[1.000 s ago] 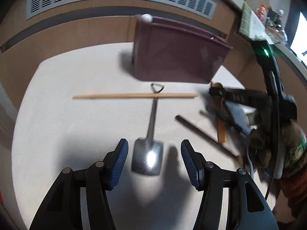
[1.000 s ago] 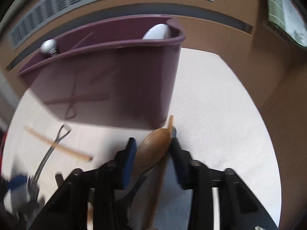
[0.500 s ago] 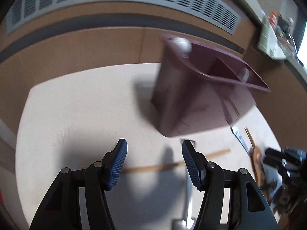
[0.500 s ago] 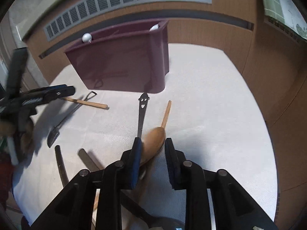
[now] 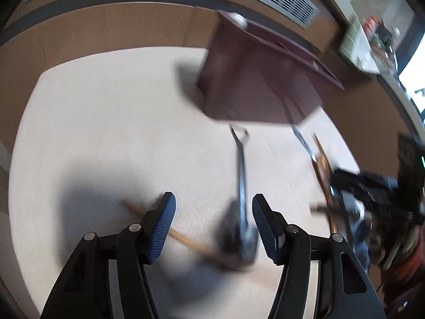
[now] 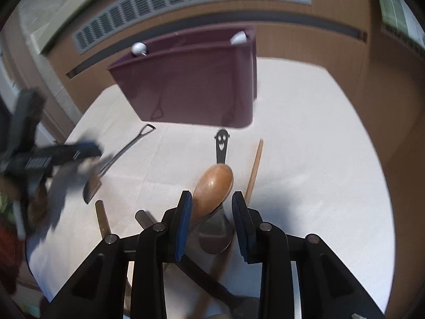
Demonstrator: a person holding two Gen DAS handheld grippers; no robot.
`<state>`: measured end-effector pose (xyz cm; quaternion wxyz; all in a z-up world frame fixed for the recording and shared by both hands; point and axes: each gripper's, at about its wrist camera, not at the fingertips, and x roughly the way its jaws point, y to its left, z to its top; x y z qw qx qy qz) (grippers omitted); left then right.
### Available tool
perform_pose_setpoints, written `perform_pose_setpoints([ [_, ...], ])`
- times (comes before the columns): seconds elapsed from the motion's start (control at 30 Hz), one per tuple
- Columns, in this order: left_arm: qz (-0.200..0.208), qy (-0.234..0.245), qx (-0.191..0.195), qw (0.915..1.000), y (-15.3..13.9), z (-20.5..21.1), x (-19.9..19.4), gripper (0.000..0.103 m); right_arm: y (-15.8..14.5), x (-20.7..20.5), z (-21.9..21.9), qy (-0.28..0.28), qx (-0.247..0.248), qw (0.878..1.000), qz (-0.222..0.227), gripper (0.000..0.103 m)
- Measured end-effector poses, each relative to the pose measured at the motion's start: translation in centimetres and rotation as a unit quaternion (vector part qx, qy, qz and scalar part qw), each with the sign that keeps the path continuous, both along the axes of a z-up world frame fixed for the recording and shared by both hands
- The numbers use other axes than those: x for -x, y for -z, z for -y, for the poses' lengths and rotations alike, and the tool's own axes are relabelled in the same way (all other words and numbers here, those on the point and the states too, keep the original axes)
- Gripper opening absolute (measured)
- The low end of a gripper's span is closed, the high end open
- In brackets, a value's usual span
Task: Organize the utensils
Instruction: 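Lift wooden spoon with right tool while left tool grasps the chopstick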
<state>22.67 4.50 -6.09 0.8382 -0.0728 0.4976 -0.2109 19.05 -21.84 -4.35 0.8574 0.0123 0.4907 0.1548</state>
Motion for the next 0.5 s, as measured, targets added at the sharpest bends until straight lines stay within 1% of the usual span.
perform_pose_setpoints([
  [0.07, 0.003, 0.004, -0.011, 0.9999, -0.2, 0.1, 1.6, 0.061, 0.7, -0.1, -0.1, 0.012, -0.001, 1.0, -0.027, 0.031],
  [0.13, 0.013, 0.001, -0.013, 0.9998, -0.7, -0.3, 3.0, 0.061, 0.8, 0.4, -0.2, 0.014, -0.017, 0.999, -0.028, 0.031],
  [0.17, 0.021, -0.008, -0.018, 0.9996, -0.9, -0.6, 3.5, 0.061, 0.9, 0.6, -0.3, 0.013, -0.017, 0.999, -0.026, 0.031],
  [0.23, 0.04, -0.04, -0.04, 0.9976, -1.4, -1.2, 4.2, 0.063, 1.1, 0.6, -0.7, 0.011, -0.014, 1.0, -0.024, 0.031],
  [0.27, 0.047, -0.066, -0.057, 0.9951, -1.7, -1.6, 4.5, 0.065, 1.3, 0.3, -0.9, 0.015, -0.009, 1.0, -0.024, 0.032],
  [0.3, 0.049, -0.083, -0.068, 0.993, -1.8, -1.8, 4.5, 0.073, 1.5, 0.1, -1.1, 0.021, -0.006, 1.0, -0.02, 0.032],
  [0.33, 0.046, -0.098, -0.08, 0.9909, -1.8, -2.2, 4.7, 0.081, 1.5, -0.2, -1.2, 0.025, -0.004, 0.999, -0.018, 0.032],
  [0.37, 0.039, -0.11, -0.086, 0.9895, -1.7, -2.6, 4.7, 0.082, 1.6, -0.6, -1.5, 0.036, -0.002, 0.999, -0.016, 0.033],
  [0.43, 0.022, -0.129, -0.07, 0.9889, -1.2, -3.9, 5.1, 0.083, 1.6, -1.3, -2.0, 0.054, 0.002, 0.998, -0.012, 0.038],
  [0.5, 0.004, -0.149, -0.061, 0.9869, -0.5, -4.8, 5.4, 0.083, 1.8, -1.9, -2.8, 0.061, 0.008, 0.998, -0.005, 0.045],
])
